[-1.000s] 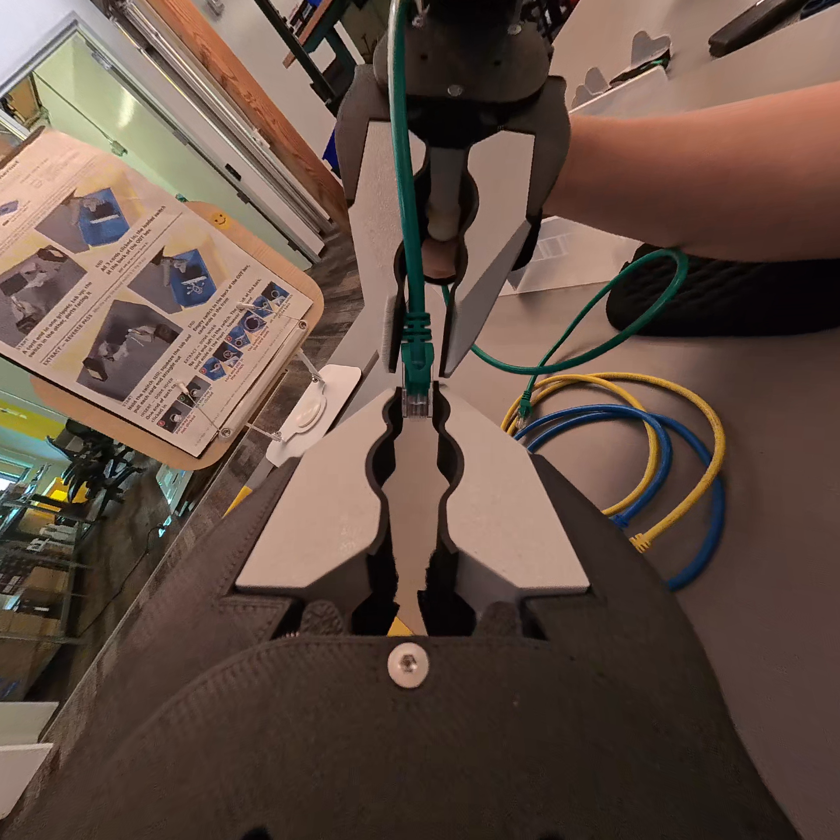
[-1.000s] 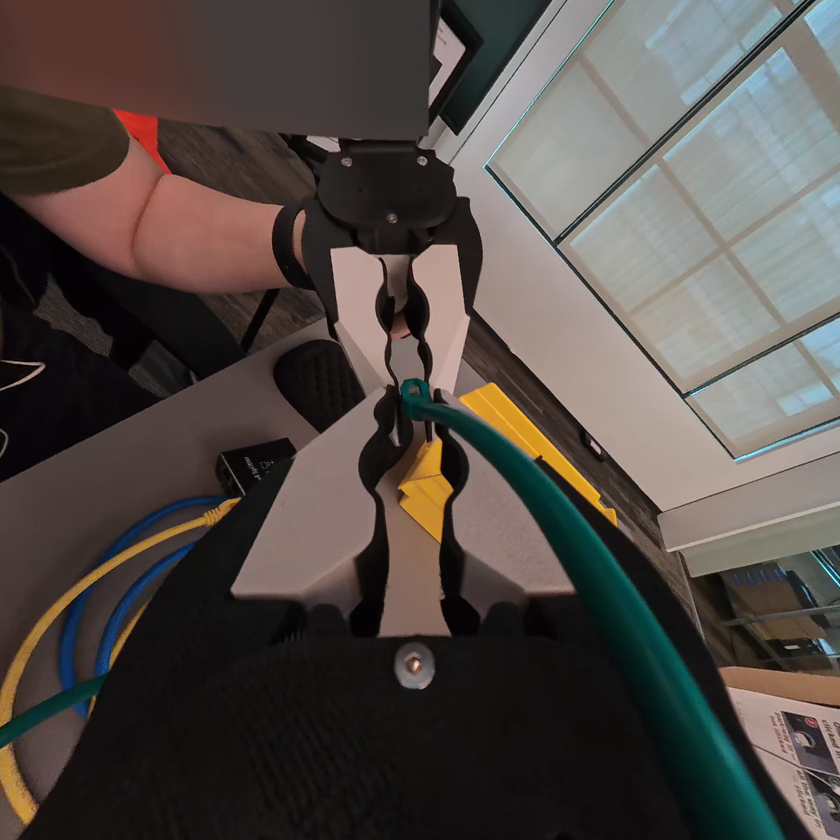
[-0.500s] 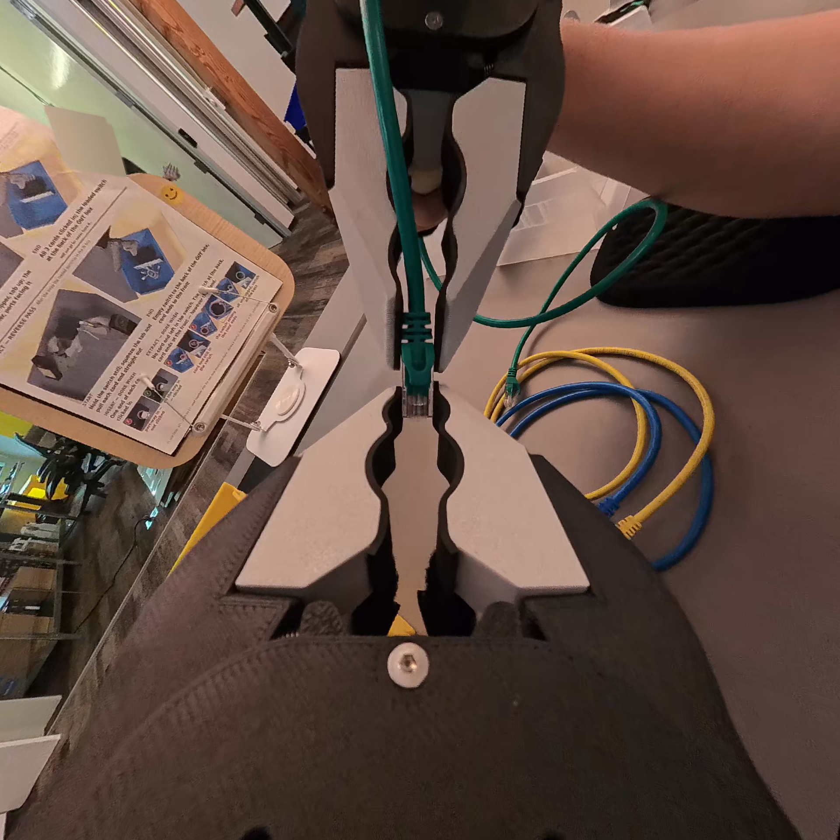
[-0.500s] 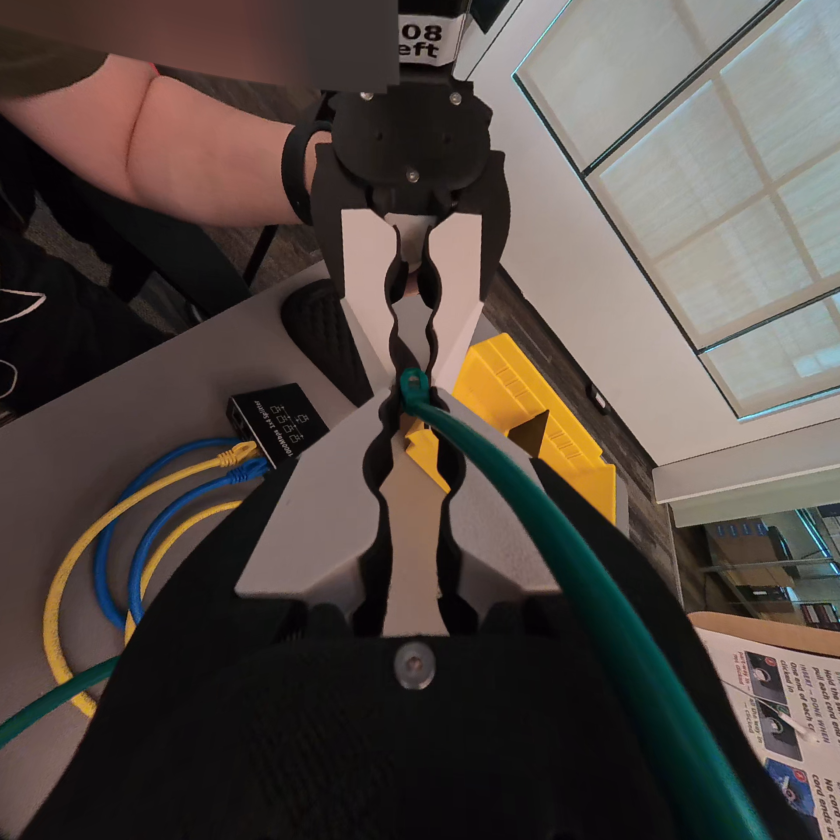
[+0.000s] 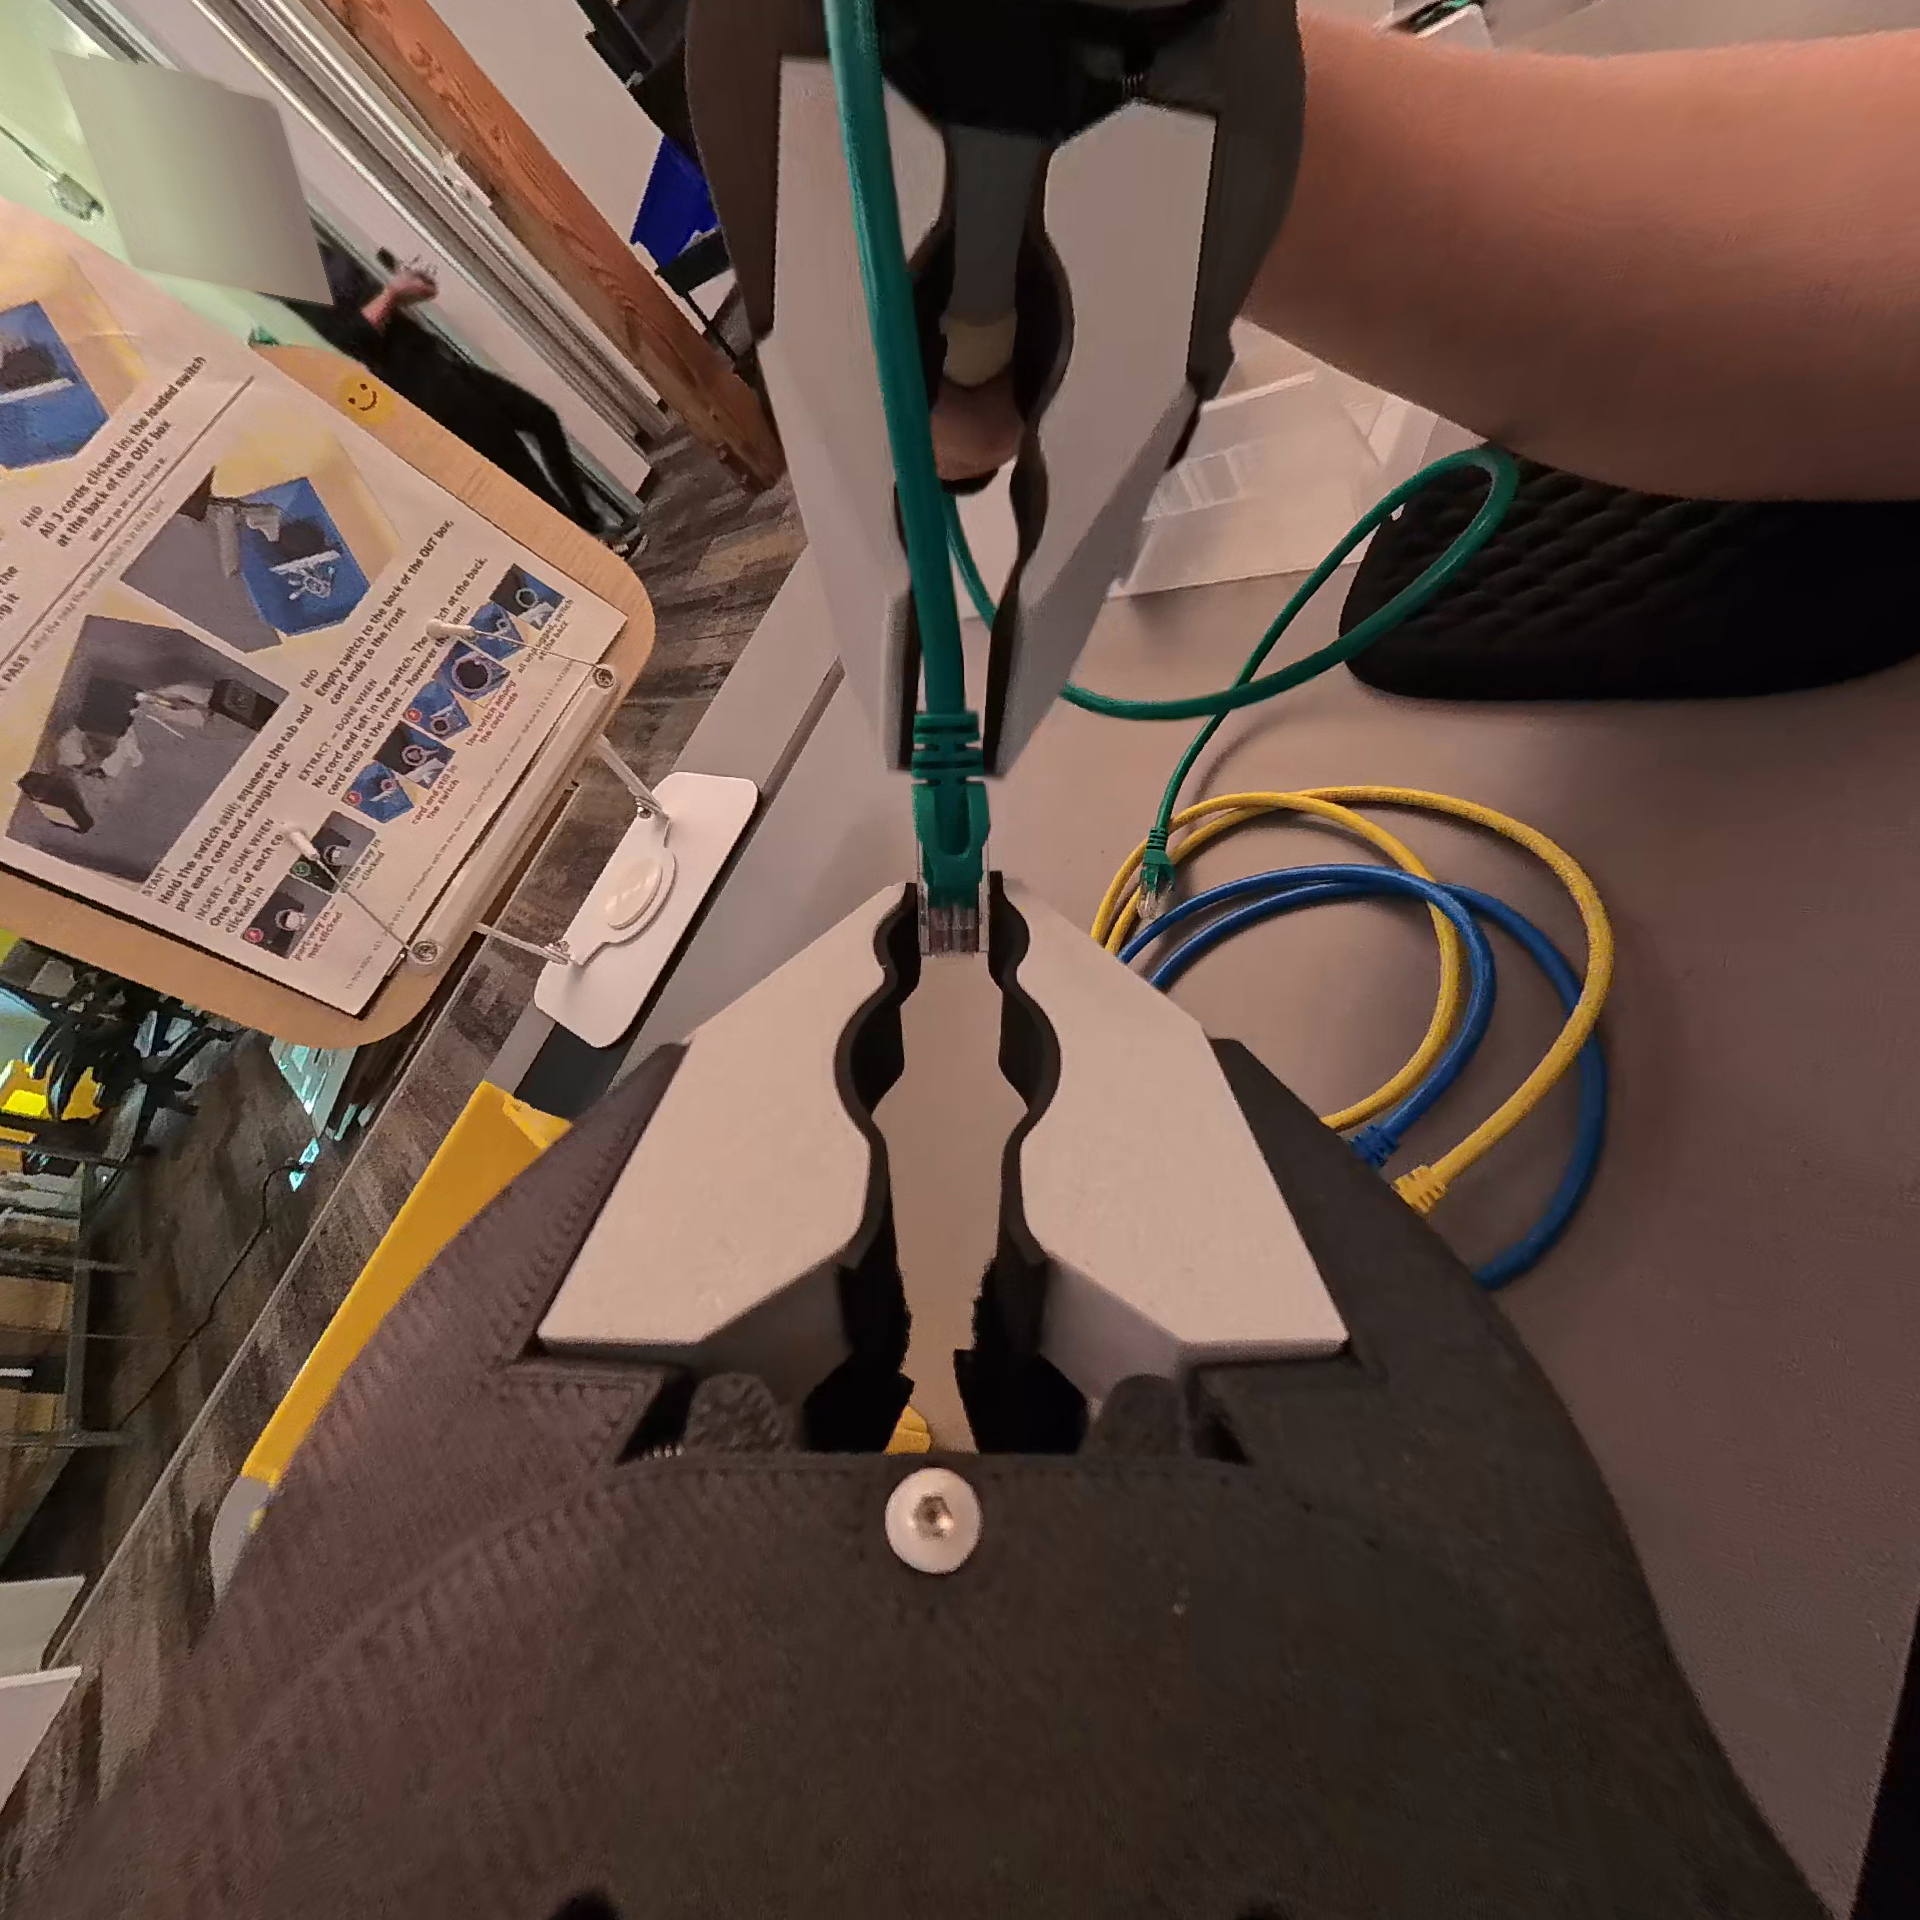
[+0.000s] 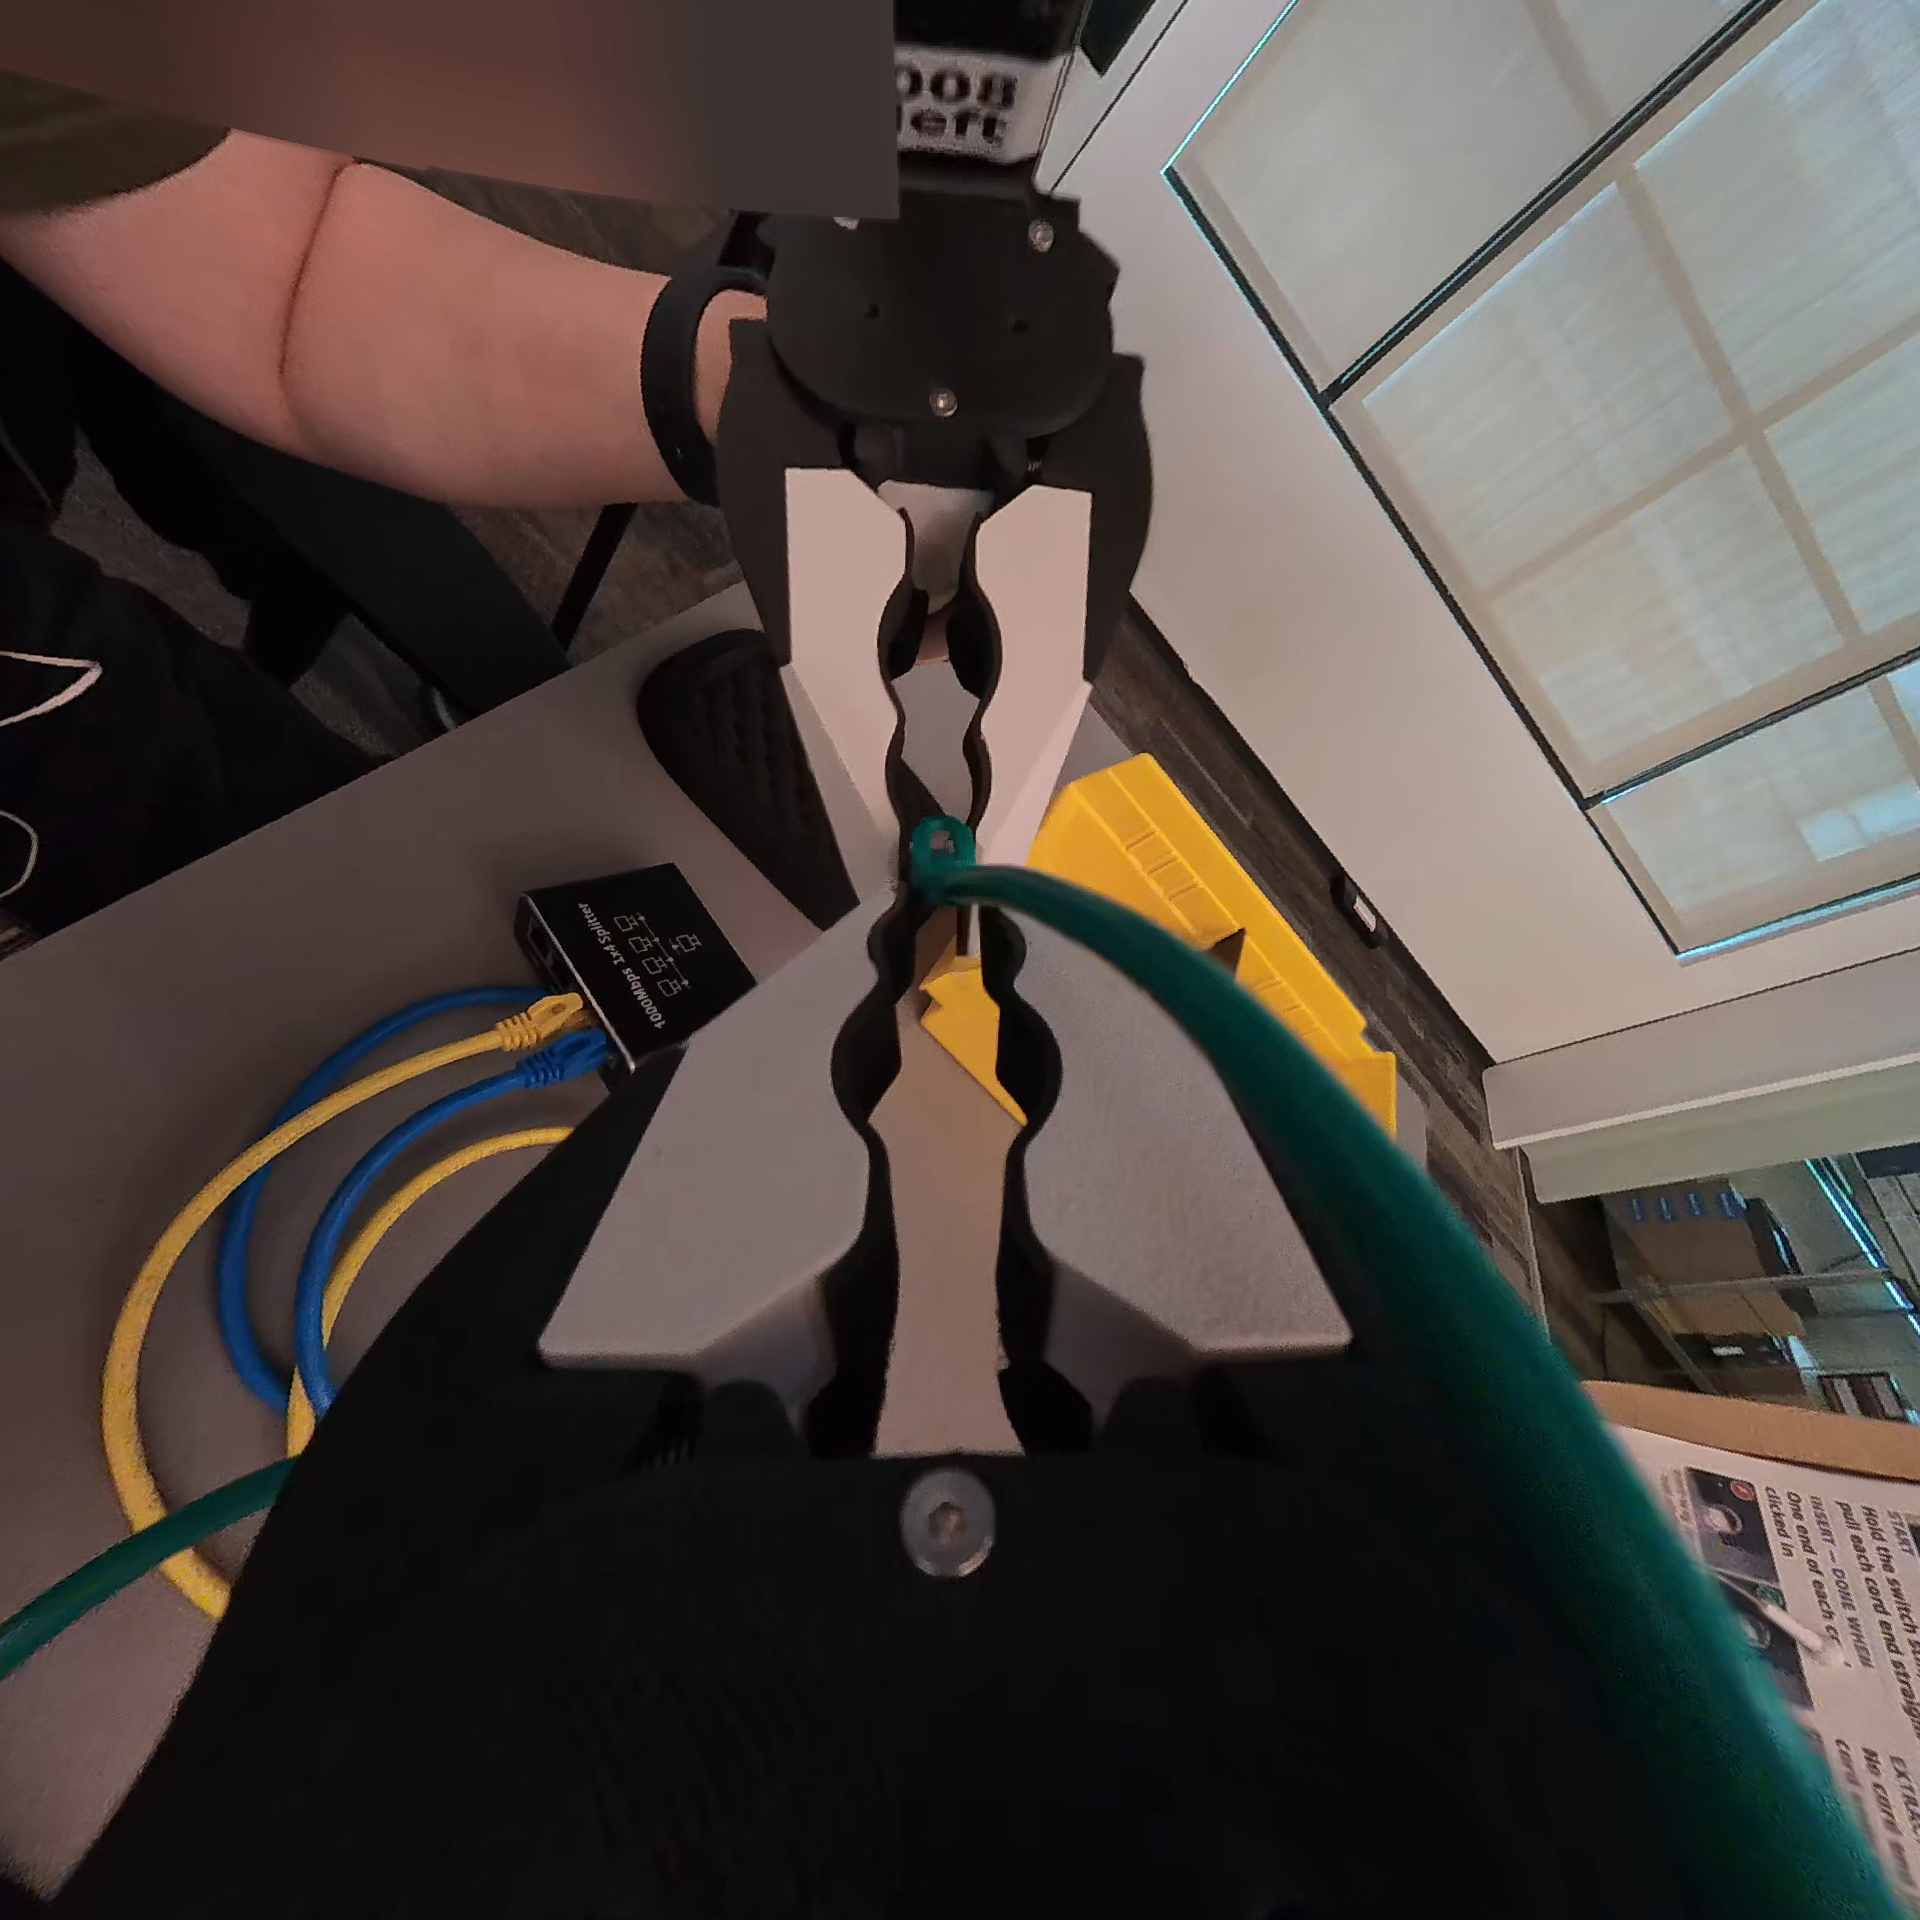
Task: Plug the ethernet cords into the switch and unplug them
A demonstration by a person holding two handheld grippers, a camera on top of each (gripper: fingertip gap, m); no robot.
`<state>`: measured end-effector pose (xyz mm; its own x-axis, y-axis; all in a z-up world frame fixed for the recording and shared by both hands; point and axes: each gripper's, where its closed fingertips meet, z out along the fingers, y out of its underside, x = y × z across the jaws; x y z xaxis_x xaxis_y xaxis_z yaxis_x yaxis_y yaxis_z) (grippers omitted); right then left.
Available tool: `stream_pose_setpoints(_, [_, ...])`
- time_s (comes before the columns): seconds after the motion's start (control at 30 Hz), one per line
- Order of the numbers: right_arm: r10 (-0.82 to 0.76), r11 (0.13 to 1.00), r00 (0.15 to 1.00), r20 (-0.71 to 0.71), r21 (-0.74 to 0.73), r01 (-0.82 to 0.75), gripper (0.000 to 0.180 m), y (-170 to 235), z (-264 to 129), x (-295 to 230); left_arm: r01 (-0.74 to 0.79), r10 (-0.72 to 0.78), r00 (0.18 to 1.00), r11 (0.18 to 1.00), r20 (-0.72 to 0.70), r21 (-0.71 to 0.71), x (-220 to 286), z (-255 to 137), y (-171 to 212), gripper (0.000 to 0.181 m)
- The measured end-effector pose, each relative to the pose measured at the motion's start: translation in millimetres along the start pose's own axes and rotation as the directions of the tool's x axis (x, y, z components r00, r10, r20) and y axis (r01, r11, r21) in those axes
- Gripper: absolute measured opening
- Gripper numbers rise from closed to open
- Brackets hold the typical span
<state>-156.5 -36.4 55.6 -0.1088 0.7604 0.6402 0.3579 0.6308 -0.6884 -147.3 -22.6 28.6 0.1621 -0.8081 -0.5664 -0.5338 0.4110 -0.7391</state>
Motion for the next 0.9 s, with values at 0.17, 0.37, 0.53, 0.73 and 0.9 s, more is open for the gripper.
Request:
stream_pose_setpoints(0.17, [0.030, 0.993, 0.999, -0.014, 0.113, -0.028, 0.011, -16.0, -12.2, 5.4, 0.003, -0.003, 1.000, 1.000, 0.000, -0.013, 1.3, -1.5, 4.9, 0.010])
stream_pose_setpoints(0.37, [0.028, 0.996, 1.000, 0.004, 0.089, -0.029, 0.010, -13.3, -5.6, 1.9, -0.011, 0.011, 1.000, 0.998, 0.001, -0.057, 1.9, 0.2, 11.9, 0.010])
stream_pose_setpoints(0.53, [0.036, 0.995, 0.999, 0.011, 0.091, -0.037, 0.009, -12.4, -3.9, 1.4, 0.014, -0.015, 1.000, 0.999, -0.016, -0.045, 3.1, -0.4, 12.1, 0.010])
stream_pose_setpoints(0.73, [0.044, 0.995, 0.999, 0.022, 0.088, -0.046, 0.007, -9.8, 1.8, 0.3, 0.023, -0.025, 0.999, 0.998, -0.027, -0.055, 3.3, -0.8, 14.0, 0.010])
stream_pose_setpoints(0.9, [0.044, 0.995, 0.999, 0.016, 0.094, -0.046, 0.008, -9.1, 6.1, 1.3, 0.026, -0.028, 0.999, 0.997, -0.023, -0.072, 2.4, -1.9, 16.9, 0.010])
